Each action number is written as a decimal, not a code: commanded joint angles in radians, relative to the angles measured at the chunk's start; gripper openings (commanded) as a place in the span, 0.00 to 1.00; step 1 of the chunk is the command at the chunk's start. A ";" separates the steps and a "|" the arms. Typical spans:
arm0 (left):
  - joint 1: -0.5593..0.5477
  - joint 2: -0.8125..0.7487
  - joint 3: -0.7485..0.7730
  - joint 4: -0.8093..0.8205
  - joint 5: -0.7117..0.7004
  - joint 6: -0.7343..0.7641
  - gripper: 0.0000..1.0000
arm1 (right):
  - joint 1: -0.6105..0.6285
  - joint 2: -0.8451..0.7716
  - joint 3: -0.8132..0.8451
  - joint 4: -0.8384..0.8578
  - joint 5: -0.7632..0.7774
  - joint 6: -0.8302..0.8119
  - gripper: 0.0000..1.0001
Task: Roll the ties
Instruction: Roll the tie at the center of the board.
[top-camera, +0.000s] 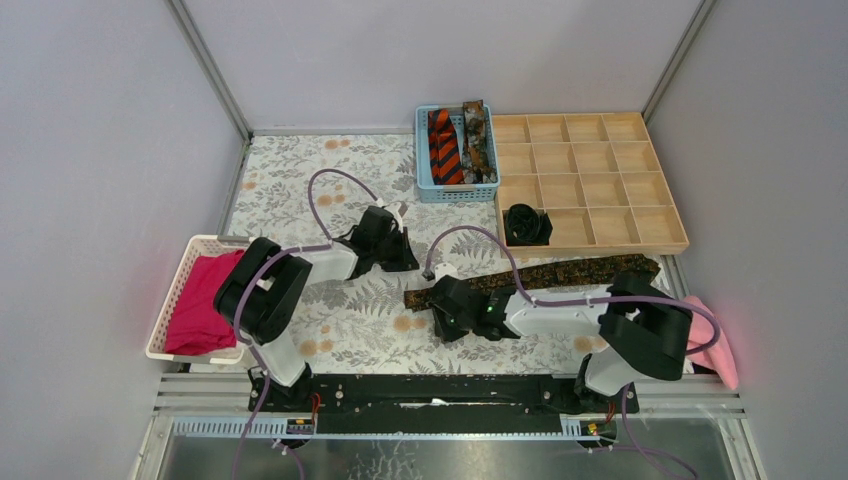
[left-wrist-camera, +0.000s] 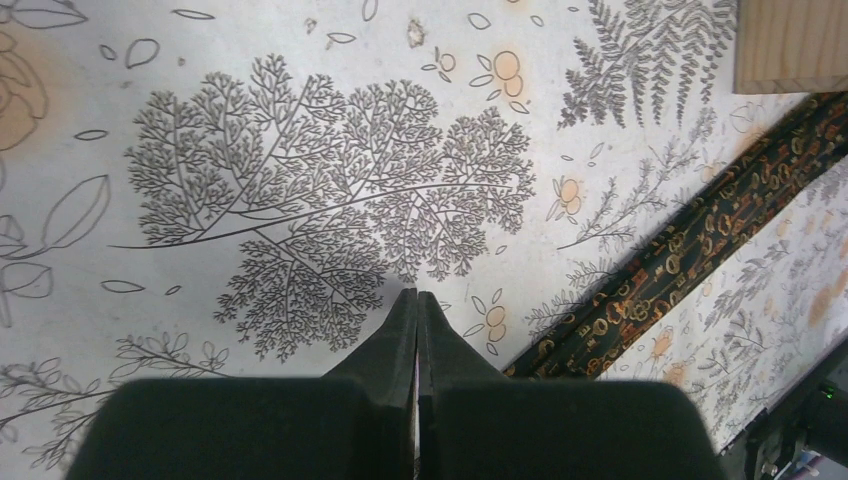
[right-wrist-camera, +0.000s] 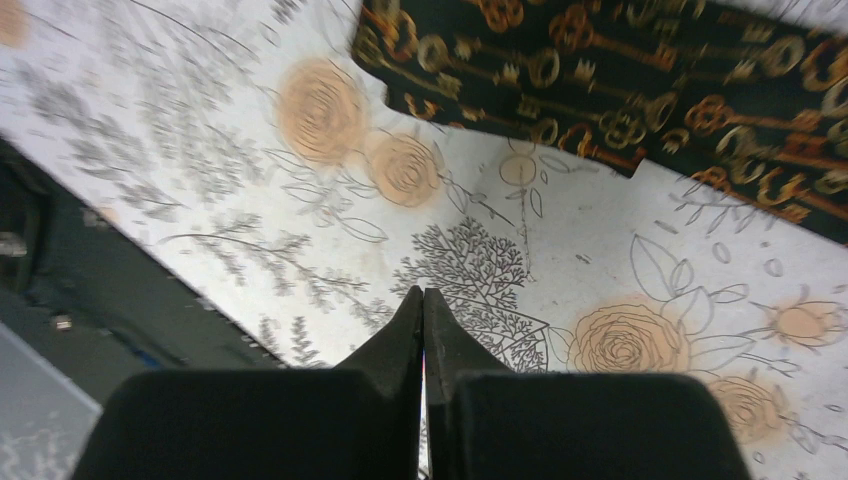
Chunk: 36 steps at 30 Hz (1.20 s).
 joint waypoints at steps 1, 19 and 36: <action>-0.005 0.001 -0.088 -0.023 -0.004 0.004 0.00 | 0.013 0.036 -0.010 0.124 0.092 0.022 0.00; -0.007 -0.112 -0.178 -0.071 -0.001 0.002 0.00 | 0.013 0.224 0.122 0.127 0.300 -0.004 0.00; -0.005 -0.069 -0.089 -0.162 -0.111 -0.033 0.00 | 0.046 0.161 0.190 -0.027 0.258 -0.040 0.02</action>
